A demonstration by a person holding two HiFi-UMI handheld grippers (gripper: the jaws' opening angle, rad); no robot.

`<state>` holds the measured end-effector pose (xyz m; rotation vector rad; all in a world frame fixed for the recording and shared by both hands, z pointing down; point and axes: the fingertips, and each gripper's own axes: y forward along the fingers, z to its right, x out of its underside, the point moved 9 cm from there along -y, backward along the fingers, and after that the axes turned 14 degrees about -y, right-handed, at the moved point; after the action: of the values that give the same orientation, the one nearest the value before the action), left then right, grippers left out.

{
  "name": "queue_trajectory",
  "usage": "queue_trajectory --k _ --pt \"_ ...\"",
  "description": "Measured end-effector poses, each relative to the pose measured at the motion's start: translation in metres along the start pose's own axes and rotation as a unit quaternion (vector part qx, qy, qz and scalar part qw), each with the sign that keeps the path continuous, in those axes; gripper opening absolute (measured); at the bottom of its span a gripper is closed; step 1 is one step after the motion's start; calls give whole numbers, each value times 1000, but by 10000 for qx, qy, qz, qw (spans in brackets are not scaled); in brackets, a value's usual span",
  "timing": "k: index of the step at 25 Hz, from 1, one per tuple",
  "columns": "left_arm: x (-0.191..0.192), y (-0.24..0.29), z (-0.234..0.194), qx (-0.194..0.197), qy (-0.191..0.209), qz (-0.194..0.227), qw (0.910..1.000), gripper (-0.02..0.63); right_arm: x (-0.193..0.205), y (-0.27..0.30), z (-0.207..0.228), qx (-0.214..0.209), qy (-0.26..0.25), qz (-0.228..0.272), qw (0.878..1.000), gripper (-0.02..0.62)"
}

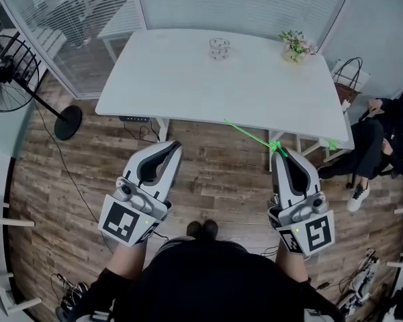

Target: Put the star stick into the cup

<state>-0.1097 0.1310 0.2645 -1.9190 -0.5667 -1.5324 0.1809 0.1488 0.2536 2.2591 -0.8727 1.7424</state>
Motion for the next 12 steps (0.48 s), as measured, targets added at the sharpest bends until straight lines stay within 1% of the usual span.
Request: queue_trajectory --k 4,12 --pt "-7 -2 -4 94 -77 128 9998 14 0 8 -5 6 9 24 10000 21" --pt "-5 -1 -6 93 -104 86 9999 14 1 9 -6 15 -5 -10 10000 21"
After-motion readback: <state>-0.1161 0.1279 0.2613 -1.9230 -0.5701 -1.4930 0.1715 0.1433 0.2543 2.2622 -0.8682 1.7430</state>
